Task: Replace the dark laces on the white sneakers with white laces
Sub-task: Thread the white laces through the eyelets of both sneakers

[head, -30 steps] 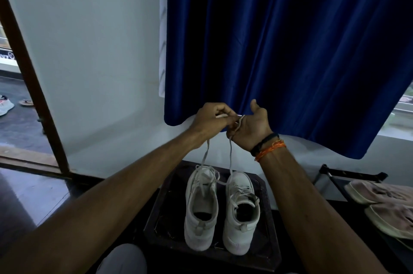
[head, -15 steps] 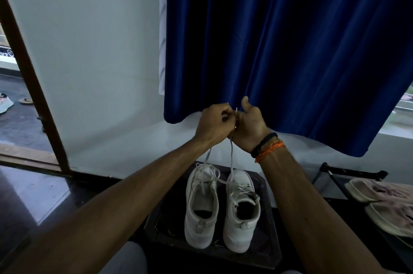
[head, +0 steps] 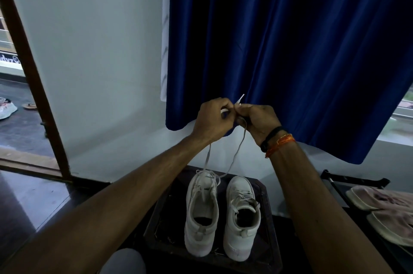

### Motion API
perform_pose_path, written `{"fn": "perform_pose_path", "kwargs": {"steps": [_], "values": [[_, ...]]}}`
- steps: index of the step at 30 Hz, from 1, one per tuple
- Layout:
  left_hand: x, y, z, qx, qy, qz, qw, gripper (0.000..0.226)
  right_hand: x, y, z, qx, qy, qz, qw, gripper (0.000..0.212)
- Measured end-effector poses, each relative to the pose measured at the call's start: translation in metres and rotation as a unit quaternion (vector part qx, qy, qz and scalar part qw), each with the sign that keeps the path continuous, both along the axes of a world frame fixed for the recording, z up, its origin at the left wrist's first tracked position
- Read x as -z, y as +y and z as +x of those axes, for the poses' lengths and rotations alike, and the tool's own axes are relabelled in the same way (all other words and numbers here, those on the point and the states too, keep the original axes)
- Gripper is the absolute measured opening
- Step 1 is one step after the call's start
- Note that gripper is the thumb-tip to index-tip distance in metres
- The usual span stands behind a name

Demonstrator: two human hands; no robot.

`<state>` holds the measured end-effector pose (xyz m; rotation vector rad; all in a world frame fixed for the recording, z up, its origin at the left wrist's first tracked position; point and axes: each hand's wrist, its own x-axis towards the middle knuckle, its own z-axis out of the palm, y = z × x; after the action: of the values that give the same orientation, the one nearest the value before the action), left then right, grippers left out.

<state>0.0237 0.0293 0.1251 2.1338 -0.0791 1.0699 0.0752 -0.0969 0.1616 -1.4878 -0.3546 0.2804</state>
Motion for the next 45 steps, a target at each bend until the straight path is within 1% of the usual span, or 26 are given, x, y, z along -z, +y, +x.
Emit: {"fn": "perform_pose_path", "kwargs": {"steps": [4, 8, 12, 17, 19, 21, 23, 26, 30, 34, 38, 42, 45], "values": [[-0.019, 0.002, -0.002, 0.019, -0.004, 0.015, 1.0, 0.005, -0.01, -0.001, 0.001, 0.019, -0.035, 0.001, 0.999, 0.013], [-0.04, 0.003, -0.002, 0.042, 0.013, 0.028, 0.999, 0.009, -0.021, 0.001, 0.002, 0.027, -0.054, 0.032, 0.998, 0.013], [-0.058, 0.006, -0.003, 0.041, 0.039, 0.025, 0.998, 0.008, -0.037, 0.001, 0.002, 0.01, -0.098, 0.016, 0.995, 0.02], [-0.082, 0.01, -0.01, 0.046, 0.051, 0.016, 0.998, 0.009, -0.063, 0.003, 0.004, 0.007, -0.128, 0.01, 0.992, 0.018], [-0.092, 0.011, -0.01, 0.04, 0.051, -0.01, 0.998, 0.011, -0.072, 0.005, 0.004, 0.014, -0.134, 0.027, 0.991, 0.019], [-0.102, 0.013, -0.007, 0.034, 0.049, -0.068, 0.996, 0.015, -0.081, 0.007, 0.004, 0.023, -0.141, 0.041, 0.989, 0.018], [-0.11, 0.015, -0.006, 0.052, 0.043, -0.125, 0.99, 0.016, -0.089, 0.008, 0.004, 0.035, -0.15, 0.043, 0.987, 0.019], [-0.119, 0.019, -0.006, 0.07, 0.024, -0.154, 0.985, 0.013, -0.099, 0.009, 0.004, 0.049, -0.163, 0.026, 0.985, 0.016], [-0.131, 0.024, -0.009, 0.09, -0.005, -0.141, 0.986, 0.006, -0.117, 0.009, 0.0, 0.045, -0.176, 0.014, 0.983, 0.012], [-0.146, 0.026, -0.011, 0.088, -0.049, -0.13, 0.986, 0.011, -0.139, 0.013, -0.004, 0.045, -0.192, 0.014, 0.98, 0.012], [-0.165, 0.028, -0.015, 0.076, -0.089, -0.093, 0.989, 0.014, -0.158, 0.015, -0.008, 0.036, -0.198, 0.019, 0.979, 0.014], [-0.18, 0.029, -0.016, 0.072, -0.096, -0.073, 0.99, 0.015, -0.165, 0.014, -0.01, 0.022, -0.177, 0.047, 0.983, 0.014], [-0.187, 0.031, -0.016, 0.086, -0.083, -0.062, 0.991, 0.007, -0.166, 0.015, -0.009, 0.036, -0.182, 0.059, 0.981, 0.015]]}}
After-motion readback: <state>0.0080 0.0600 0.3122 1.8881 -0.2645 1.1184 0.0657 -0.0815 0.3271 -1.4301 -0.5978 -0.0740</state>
